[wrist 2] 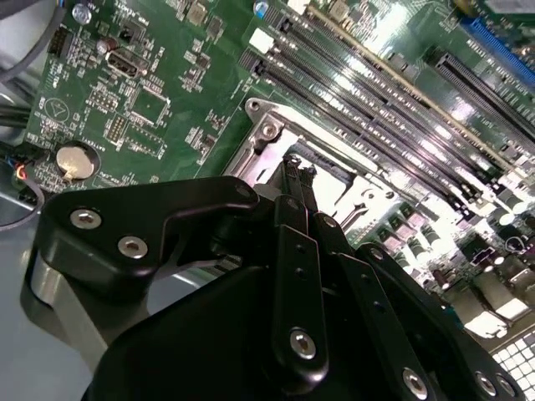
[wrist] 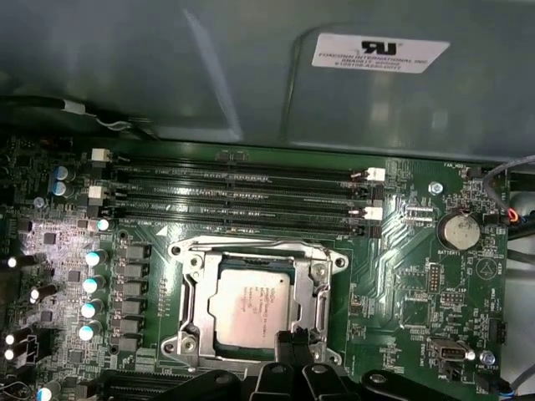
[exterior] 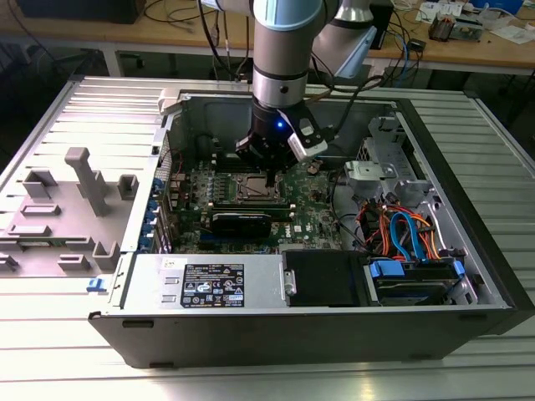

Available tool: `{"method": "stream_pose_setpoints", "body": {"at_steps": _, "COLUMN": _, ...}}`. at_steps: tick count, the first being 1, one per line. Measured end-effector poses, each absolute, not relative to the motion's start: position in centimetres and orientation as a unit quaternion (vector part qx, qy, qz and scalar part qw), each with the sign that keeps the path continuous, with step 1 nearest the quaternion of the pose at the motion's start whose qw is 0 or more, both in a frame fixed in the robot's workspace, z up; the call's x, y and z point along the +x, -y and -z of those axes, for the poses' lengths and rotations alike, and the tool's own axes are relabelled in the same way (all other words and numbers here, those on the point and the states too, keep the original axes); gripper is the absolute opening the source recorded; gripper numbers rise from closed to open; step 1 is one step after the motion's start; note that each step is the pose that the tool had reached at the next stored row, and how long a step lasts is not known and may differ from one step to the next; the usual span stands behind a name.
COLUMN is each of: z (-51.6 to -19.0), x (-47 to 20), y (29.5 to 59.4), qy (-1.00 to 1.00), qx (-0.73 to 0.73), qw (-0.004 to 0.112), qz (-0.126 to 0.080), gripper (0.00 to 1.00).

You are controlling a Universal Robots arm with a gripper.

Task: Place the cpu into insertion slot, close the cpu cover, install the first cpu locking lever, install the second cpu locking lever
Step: 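Install the second cpu locking lever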

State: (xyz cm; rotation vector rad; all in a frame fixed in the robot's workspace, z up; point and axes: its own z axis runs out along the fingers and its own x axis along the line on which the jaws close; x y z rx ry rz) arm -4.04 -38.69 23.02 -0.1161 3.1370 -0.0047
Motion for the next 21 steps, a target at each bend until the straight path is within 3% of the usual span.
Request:
{"method": "stream_pose_setpoints", "body": {"at_steps": 17, "z": -23.34, "x": -4.04, "y": 38.86, "qy": -0.999, "qx": -0.037, "qw": 0.001, "qz": 0.002, "gripper": 0.11}}
{"method": "stream_pose_setpoints", "body": {"at_steps": 21, "z": -23.88, "x": -4.05, "y": 39.15, "qy": -0.999, "qx": -0.037, "qw": -0.006, "qz": 0.001, "gripper": 0.11}}
